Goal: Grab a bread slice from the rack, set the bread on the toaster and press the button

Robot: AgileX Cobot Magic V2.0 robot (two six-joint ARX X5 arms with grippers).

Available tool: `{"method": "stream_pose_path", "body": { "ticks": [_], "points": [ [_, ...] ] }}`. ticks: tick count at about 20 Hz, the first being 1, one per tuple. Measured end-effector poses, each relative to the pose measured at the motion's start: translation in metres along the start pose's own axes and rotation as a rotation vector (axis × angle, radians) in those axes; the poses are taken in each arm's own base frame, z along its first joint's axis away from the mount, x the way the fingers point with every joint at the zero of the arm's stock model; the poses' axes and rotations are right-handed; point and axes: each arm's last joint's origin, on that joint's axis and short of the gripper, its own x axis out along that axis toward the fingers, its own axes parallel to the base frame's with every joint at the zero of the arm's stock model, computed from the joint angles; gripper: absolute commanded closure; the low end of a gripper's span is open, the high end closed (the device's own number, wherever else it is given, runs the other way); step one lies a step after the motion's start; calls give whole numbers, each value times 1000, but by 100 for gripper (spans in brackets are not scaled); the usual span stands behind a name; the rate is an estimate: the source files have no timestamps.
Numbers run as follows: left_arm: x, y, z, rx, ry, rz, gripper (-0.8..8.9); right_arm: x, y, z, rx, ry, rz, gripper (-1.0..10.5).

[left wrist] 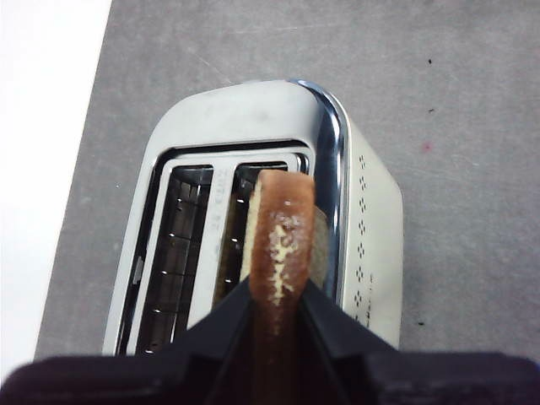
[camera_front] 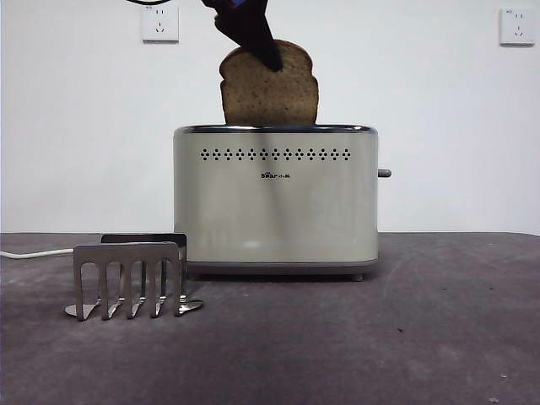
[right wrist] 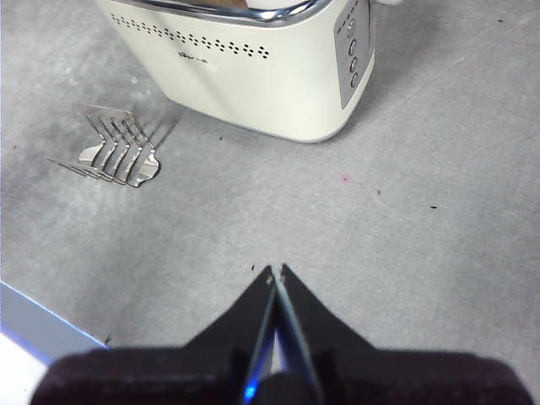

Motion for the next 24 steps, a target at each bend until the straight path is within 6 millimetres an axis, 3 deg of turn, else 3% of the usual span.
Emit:
{"method": "stream_pose_path", "body": {
  "ticks": [6, 7, 10, 13, 16, 19, 22, 24],
  "points": [
    [7, 13, 3, 8, -49, 122, 809, 0, 0, 0, 0, 0, 0, 958],
    [7, 15, 3, 7, -56, 141, 786, 0, 0, 0, -1, 0, 0, 958],
    [8, 18, 1, 2, -56, 150, 597, 0, 0, 0, -7, 0, 0, 958],
    [19, 15, -3, -1, -31, 117, 580, 0, 0, 0, -13, 0, 0, 958],
    [25, 13, -5, -4, -14, 101, 491, 0, 0, 0, -16, -1, 0, 958],
    [25, 14, -1, -41, -6, 150, 492, 3, -2, 6, -34, -38, -6, 958],
    [16, 14, 0, -134, 34, 193, 492, 15, -9, 16, -44, -63, -10, 958],
    [-5, 14, 2, -216, 24, 216, 492, 29, -16, 26, -33, -78, -11, 958]
  ]
}}
